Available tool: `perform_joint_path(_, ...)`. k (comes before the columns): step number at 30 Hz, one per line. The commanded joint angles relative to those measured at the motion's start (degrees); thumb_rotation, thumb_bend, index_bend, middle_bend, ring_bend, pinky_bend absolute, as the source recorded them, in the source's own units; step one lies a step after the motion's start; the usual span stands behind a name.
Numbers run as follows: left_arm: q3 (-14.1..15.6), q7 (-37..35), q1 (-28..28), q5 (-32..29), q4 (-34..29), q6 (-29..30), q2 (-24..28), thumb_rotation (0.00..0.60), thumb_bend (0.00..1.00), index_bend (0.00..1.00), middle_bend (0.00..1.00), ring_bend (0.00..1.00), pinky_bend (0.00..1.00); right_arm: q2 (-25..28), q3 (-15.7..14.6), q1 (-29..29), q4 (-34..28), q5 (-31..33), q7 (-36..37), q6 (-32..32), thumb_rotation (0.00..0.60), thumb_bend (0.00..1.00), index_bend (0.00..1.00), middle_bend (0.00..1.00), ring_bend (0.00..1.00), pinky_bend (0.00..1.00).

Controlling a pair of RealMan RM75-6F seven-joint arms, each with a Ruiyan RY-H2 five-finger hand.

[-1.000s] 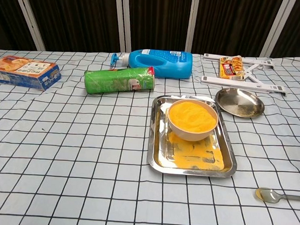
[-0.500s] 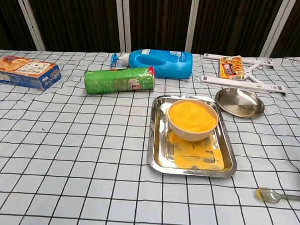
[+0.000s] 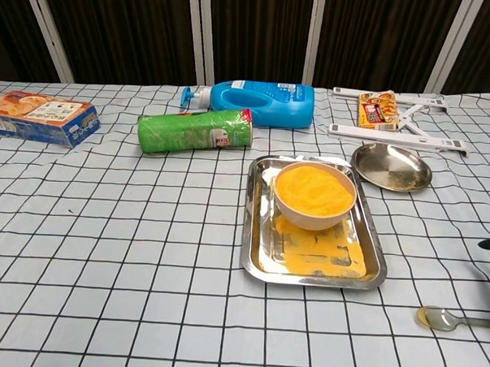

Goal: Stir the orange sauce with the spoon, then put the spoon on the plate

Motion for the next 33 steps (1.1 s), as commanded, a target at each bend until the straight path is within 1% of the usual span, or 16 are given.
perform_joint_path(1,0.0,0.0,0.0,0.0,0.0,0.0,0.0,0.600,0.00,0.00,0.00,0.00,0.00,-0.2,-0.1,0.0,0.3,0.0,0.0,0.2,0.600,0.46,0.50,0.13,0.00,0.00)
perform_joint_path(16,-0.1,0.1,-0.1,-0.2,0.0,-0.4,-0.1,0.600,0.00,0.00,0.00,0.00,0.00,-2.6,-0.1,0.6,3.8,0.4,-0.7,-0.1,0.600,0.45,0.50,0.13,0.00,0.00)
perform_joint_path(27,-0.1,0.1,-0.1,-0.2,0.0,-0.4,0.0,0.600,0.00,0.00,0.00,0.00,0.00,-3.1,-0.2,0.7,4.7,1.3,-0.8,-0.4,0.600,0.45,0.50,0.13,0.00,0.00)
perform_joint_path(33,-0.1,0.1,-0.1,-0.2,0.0,-0.5,0.0,0.600,0.00,0.00,0.00,0.00,0.00,-3.1,-0.6,0.7,4.9,1.4,-1.3,-0.5,0.600,0.45,0.53,0.13,0.00,0.00)
